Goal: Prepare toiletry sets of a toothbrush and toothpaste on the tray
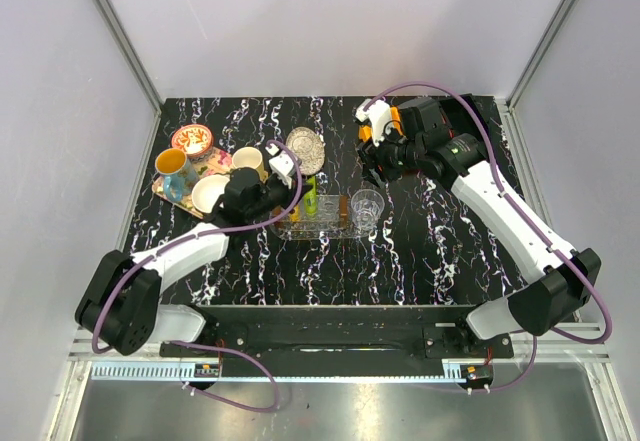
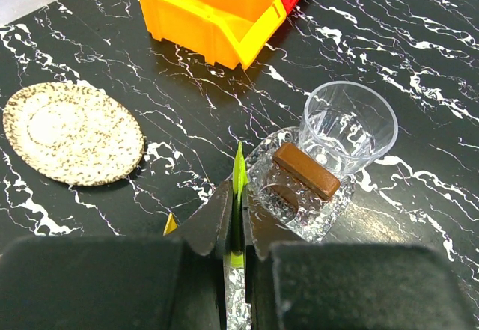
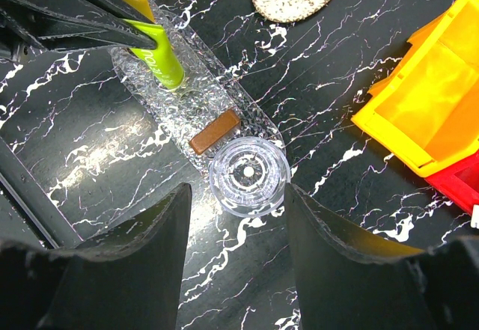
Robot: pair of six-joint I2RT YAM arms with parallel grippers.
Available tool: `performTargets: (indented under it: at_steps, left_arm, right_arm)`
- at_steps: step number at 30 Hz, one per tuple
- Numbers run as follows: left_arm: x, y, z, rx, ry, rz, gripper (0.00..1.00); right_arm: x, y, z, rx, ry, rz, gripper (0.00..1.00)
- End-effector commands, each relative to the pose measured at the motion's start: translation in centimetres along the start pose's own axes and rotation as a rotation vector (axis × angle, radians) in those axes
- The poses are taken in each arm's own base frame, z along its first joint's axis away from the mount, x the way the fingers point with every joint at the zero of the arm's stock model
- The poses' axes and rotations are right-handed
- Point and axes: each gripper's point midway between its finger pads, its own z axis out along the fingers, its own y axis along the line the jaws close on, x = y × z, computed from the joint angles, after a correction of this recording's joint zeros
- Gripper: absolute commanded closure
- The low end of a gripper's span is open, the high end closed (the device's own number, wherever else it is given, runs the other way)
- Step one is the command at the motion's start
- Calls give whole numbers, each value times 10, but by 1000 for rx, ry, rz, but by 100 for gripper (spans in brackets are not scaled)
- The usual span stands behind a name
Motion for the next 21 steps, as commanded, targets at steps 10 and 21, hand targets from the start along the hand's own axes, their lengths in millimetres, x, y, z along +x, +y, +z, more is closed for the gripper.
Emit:
performTargets:
  at_steps: [10,21]
  left_arm:
    - [-17,5,5,-3,-91,31,100]
    - [-13,6,8,3,-92,37,100]
  right_arm:
    - [-7,-4,4,-4,-32,-2,42]
    - [-7,-3,5,-8,-31,-2,42]
